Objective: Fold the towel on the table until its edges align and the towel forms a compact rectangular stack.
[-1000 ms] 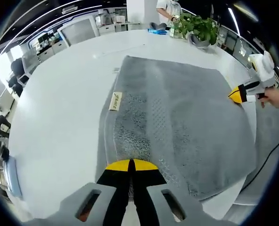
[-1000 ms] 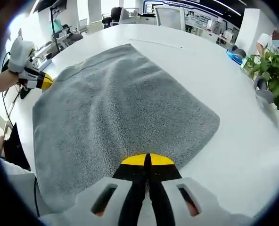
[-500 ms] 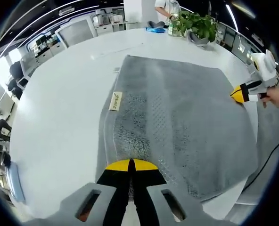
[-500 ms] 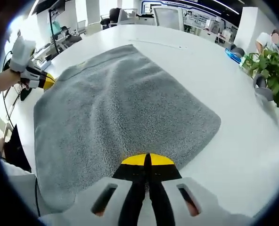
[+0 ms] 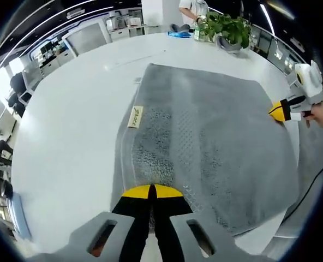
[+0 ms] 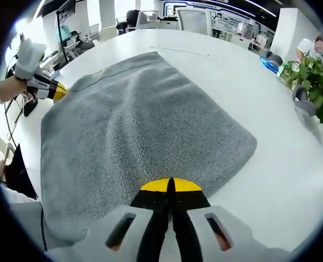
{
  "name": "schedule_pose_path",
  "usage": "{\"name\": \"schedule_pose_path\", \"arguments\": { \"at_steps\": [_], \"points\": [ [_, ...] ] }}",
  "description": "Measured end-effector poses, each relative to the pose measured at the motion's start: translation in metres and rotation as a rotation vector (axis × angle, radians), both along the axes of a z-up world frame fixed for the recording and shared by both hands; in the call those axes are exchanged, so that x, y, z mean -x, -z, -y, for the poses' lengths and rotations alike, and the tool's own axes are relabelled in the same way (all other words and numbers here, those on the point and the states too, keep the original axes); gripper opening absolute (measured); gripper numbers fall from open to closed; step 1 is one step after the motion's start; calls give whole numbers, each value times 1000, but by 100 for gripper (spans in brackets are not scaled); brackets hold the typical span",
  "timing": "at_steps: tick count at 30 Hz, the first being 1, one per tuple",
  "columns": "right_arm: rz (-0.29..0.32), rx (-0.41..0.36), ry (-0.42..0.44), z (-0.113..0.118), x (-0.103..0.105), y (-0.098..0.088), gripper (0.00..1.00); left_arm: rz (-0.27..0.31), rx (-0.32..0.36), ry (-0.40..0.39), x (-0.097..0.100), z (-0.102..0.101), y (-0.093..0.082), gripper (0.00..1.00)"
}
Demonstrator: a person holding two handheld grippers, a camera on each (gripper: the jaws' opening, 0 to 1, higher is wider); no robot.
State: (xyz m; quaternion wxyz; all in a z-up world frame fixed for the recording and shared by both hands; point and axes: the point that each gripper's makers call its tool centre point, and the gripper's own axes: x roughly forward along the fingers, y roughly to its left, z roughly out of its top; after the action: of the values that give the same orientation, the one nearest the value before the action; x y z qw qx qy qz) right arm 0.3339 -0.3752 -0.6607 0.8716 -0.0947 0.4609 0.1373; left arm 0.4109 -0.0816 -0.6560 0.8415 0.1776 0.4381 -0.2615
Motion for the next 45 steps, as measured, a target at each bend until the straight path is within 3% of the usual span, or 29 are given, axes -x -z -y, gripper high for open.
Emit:
{"name": "schedule_pose_path", "arguments": {
  "at_steps": [45],
  "points": [
    [-6,-15,-7,-9,18,0,0,27,-118,98,-33,13,0,1]
  ]
}}
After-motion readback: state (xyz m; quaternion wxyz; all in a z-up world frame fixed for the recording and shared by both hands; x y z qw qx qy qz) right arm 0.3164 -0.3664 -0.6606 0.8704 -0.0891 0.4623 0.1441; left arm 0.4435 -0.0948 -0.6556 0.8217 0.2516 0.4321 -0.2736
